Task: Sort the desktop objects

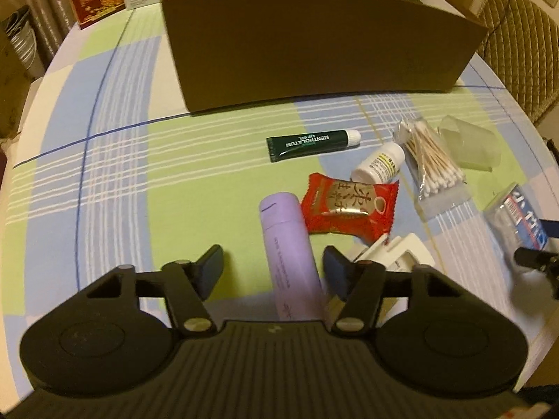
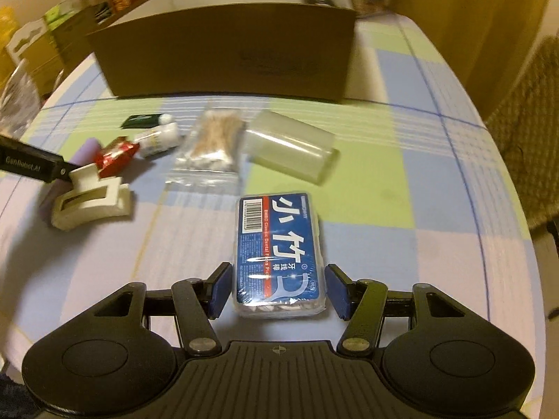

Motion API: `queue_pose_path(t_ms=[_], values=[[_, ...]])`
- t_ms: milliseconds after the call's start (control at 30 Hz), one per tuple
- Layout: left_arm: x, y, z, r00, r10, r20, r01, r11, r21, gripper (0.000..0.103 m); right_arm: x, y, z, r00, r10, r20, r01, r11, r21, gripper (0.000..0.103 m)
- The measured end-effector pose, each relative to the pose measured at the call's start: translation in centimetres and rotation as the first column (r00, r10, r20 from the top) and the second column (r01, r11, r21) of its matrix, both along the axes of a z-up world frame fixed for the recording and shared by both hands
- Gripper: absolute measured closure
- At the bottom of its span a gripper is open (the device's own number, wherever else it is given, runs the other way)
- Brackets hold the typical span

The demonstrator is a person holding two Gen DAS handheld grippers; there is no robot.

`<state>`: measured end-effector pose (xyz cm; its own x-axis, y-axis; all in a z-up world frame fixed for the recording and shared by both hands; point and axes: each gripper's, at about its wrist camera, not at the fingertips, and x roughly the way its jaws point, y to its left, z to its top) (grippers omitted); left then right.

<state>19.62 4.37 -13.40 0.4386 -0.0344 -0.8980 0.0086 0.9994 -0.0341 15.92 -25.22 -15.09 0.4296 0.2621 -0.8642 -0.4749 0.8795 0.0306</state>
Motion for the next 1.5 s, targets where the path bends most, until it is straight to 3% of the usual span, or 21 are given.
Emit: queue_pose_path(t_ms=[233, 800, 1167, 1500], values=[[0.0, -0.7, -0.5, 0.999, -0.04, 0.034, 0.039, 0.999, 0.029, 0.079, 0.6, -0.8, 0.1, 1.0, -0.005, -0.001, 0.005, 1.0, 0.013, 0.048], [-0.9, -0.6, 0.5, 0.998, 0.049, 0.035, -0.05, 0.998, 0.03, 0.081, 2.6, 0.3, -1.0, 0.994, 0.11, 0.018, -0.11, 0.994, -0.009, 0.049], [-2.7, -1.0, 2.7, 0.987, 0.126, 0.095, -0.13, 0.991, 0.032, 0.081, 4.4, 0.0, 1.9, 0.985, 0.166, 0.053, -0.171, 0.98, 0.104, 0.049], [-4.2, -0.8, 4.4, 0.979, 0.141, 0.147, -0.142, 0.99, -0.005, 0.081, 4.3, 0.7, 3.3, 0.982, 0.174, 0.08, -0.183, 0.975, 0.129, 0.049]])
